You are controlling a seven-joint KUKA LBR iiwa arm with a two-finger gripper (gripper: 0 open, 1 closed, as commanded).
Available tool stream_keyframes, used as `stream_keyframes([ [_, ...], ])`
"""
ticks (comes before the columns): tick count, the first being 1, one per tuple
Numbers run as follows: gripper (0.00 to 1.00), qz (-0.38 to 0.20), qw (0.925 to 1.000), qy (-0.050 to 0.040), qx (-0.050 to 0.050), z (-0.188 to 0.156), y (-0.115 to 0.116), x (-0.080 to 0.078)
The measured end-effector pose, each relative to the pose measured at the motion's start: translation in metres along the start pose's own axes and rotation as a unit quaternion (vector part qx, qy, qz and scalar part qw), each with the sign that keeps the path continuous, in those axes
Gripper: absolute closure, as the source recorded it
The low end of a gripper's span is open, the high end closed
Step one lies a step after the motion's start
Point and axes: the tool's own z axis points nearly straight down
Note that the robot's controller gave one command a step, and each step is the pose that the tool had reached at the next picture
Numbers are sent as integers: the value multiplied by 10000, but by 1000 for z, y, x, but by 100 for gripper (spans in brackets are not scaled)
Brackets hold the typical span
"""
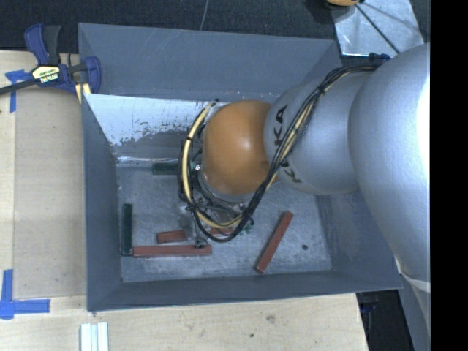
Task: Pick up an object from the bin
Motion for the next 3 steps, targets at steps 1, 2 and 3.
stream_keyframes([
  [1, 0, 2, 10000, 1, 0, 0, 0, 0],
  [2, 100, 3, 10000, 2, 1, 0, 0, 0],
  [3, 100, 3, 10000, 2, 1, 0, 0, 0],
])
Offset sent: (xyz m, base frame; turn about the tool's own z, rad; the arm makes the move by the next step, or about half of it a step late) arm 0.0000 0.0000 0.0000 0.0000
